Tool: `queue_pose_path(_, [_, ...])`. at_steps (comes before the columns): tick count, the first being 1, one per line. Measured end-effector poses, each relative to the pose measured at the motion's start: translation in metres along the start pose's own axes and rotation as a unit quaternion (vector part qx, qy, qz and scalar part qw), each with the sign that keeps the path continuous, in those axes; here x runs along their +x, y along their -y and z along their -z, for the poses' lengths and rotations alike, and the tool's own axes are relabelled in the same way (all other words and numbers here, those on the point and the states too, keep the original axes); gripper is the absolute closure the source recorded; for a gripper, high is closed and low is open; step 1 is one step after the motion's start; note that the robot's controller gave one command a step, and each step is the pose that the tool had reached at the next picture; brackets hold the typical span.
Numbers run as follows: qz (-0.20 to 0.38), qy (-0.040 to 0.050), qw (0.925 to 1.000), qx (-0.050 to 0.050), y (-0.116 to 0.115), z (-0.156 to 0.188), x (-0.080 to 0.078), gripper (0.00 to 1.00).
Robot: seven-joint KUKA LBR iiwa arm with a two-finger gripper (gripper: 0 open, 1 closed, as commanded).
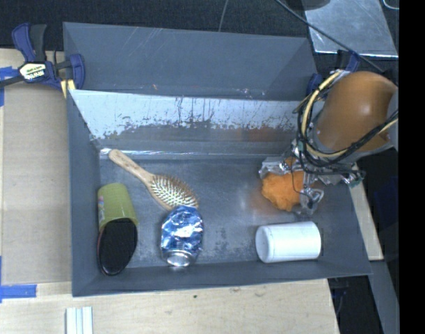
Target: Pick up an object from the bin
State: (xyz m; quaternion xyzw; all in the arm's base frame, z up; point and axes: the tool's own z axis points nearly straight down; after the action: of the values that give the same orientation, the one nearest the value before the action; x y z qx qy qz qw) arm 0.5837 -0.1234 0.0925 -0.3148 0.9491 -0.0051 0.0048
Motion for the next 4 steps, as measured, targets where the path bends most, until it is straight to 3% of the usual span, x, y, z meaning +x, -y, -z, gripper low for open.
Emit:
queue_pose_path(1, [-0.087, 0.0032, 0.9962, 0.001, -0.015, -0.013, 0.007, 0.0])
queue_pose_path(2, [-0.083, 0.0058, 0.9966, 0.003, 0.033, -0.022, -0.019, 0.0])
queue_pose_path(3, [-0.084, 0.0051, 0.9965, 0.001, 0.032, -0.022, -0.018, 1.0])
queue_pose_path(4, [-0.071, 0.0089, 0.9974, 0.005, -0.008, 0.107, 0.023, 1.0])
